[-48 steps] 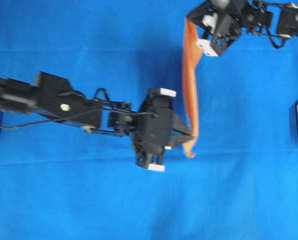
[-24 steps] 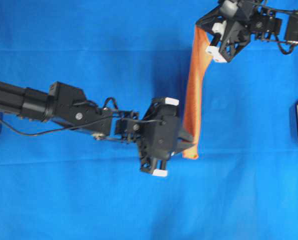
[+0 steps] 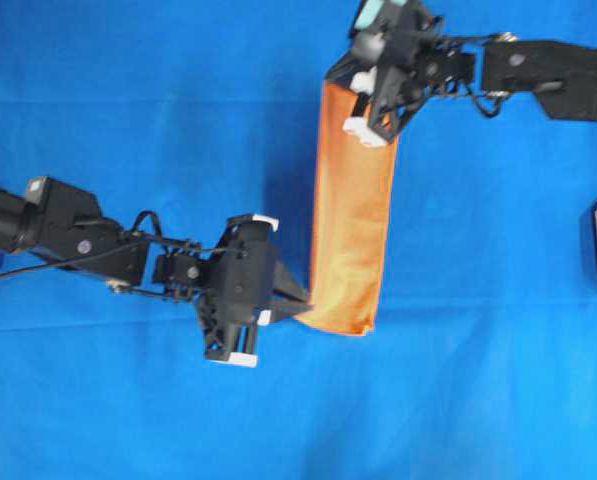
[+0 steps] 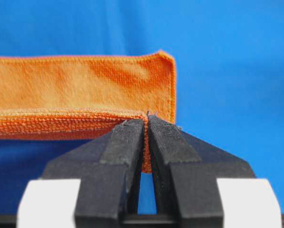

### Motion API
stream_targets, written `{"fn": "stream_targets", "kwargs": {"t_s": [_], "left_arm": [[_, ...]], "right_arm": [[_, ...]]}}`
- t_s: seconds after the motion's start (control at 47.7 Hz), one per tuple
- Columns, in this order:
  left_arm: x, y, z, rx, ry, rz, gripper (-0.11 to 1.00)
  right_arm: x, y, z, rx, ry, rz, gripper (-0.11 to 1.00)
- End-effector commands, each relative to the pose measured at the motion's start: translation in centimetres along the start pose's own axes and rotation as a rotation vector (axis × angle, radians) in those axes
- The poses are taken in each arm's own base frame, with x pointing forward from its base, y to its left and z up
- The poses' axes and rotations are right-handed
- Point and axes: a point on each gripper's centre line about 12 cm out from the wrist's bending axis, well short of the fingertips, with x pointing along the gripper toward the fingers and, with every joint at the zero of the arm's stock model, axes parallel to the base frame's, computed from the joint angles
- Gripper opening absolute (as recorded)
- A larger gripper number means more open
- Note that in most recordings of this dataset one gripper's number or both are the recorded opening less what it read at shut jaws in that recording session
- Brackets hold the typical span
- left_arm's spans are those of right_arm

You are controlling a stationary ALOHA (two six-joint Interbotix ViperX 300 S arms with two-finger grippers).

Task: Fold the orange towel.
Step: 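Lower the vertical strip onto the table and open both grippers, then retract both grippers outward away from the towel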

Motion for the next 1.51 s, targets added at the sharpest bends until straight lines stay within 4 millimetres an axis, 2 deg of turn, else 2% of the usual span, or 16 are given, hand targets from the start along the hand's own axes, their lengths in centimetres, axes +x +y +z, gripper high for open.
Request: {"fn": "stream_targets", "kwargs": {"t_s": [0.0, 0.126, 0.398, 0.482, 0.65, 0.755, 0.776, 0.86, 0.944, 1.007, 1.133, 1.321, 1.489], "left_arm": [[-0.9, -2.3, 0.9, 0.029, -0.045, -0.049, 0.02], [-0.8, -2.3, 0.3, 0.027, -0.041, -0.048, 0.02], [0.0, -1.9, 0.3, 0.021, -0.056, -0.038, 0.04], [0.1, -1.8, 0.3, 0.02, -0.056, -0.035, 0.14], [0.2, -1.5, 0.5, 0.016, -0.061, -0.03, 0.42], [0.2, -1.4, 0.6, 0.015, -0.062, -0.028, 0.45], [0.1, -1.4, 0.6, 0.015, -0.062, -0.028, 0.45], [-0.1, -1.4, 0.8, 0.016, -0.061, -0.028, 0.46], [-1.0, -1.4, 1.5, 0.016, -0.061, -0.029, 0.46], [-1.8, -1.4, 2.0, 0.016, -0.058, -0.03, 0.46], [-3.9, -1.4, 3.4, 0.025, -0.067, -0.032, 0.46], [-7.5, -1.0, 4.9, 0.033, -0.116, -0.027, 0.46], [-9.9, 1.5, 4.4, -0.002, -0.155, 0.034, 0.46]], "right_arm": [[0.0, -0.5, 2.0, 0.003, -0.052, -0.006, 0.02], [0.4, -0.3, 2.2, -0.006, -0.054, -0.002, 0.02], [0.4, 0.0, 2.1, -0.037, -0.063, 0.008, 0.02], [0.4, 0.2, 2.3, -0.057, -0.08, 0.018, 0.02], [0.4, 0.3, 2.6, -0.08, -0.097, 0.024, 0.03], [0.4, 0.4, 2.5, -0.086, -0.095, 0.025, 0.03], [0.4, 0.4, 2.5, -0.086, -0.095, 0.025, 0.05], [0.4, 0.4, 2.5, -0.089, -0.094, 0.025, 0.28], [0.3, 0.6, 2.5, -0.105, -0.096, 0.028, 0.53], [0.1, 0.8, 2.7, -0.132, -0.101, 0.031, 0.62], [-0.8, 1.0, 3.3, -0.145, -0.122, 0.032, 0.57], [-3.6, 1.5, 3.1, -0.142, -0.155, 0.041, 0.55], [-7.7, 2.6, 2.4, -0.139, -0.211, 0.072, 0.55]]}}
